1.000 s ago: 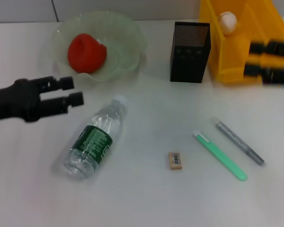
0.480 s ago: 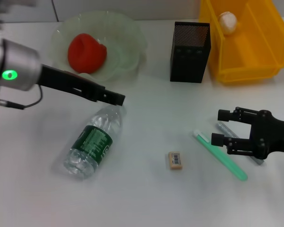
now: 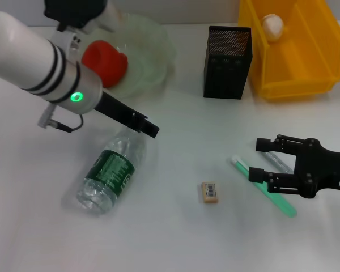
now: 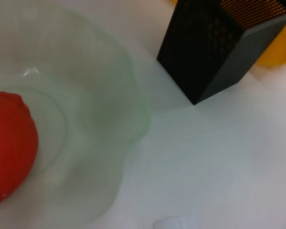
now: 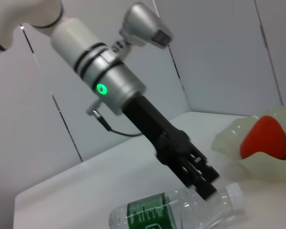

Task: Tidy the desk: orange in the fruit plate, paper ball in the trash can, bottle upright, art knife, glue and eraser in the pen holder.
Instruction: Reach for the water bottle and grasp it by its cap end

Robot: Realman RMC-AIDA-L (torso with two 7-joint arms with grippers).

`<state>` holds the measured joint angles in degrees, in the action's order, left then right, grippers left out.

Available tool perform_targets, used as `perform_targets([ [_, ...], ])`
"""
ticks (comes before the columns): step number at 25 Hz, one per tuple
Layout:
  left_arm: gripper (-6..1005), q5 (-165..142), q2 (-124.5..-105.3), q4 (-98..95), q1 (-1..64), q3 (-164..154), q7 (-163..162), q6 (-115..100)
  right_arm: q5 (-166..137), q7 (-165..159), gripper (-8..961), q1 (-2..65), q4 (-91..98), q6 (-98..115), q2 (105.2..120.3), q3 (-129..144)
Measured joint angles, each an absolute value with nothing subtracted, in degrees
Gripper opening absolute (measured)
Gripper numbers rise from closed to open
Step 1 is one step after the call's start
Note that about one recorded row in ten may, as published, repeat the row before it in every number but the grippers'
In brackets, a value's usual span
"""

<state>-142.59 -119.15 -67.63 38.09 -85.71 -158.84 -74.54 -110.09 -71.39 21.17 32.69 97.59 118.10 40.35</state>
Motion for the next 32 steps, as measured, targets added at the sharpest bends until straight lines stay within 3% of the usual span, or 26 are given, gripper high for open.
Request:
perform_targets([
  [11,640,-142.9,-119.18,-57.6,43.0,-91.5,-161.1,-65.9,-110.7,-71.4,789,22.1,32.6,97.4,118.15,40.4],
  [23,638,-143.4,-119.12,-57.8,42.6,-95.5,-159.5,-63.5,-110.4,-71.3,788,22.1,32.5,97.4,118.22,39.9],
  [29,463,-145.1,-119.17,-60.6,41.1,-96.8,-159.5,-63.4,-110.3,-71.6,789,22.1,32.5,97.5,118.21,39.9],
  [32,458,-145.1,-119.18,-61.0,40.9,-96.8,-159.4,-63.4,-110.3,-71.6,789,22.1,32.5,97.5,118.21,39.8],
])
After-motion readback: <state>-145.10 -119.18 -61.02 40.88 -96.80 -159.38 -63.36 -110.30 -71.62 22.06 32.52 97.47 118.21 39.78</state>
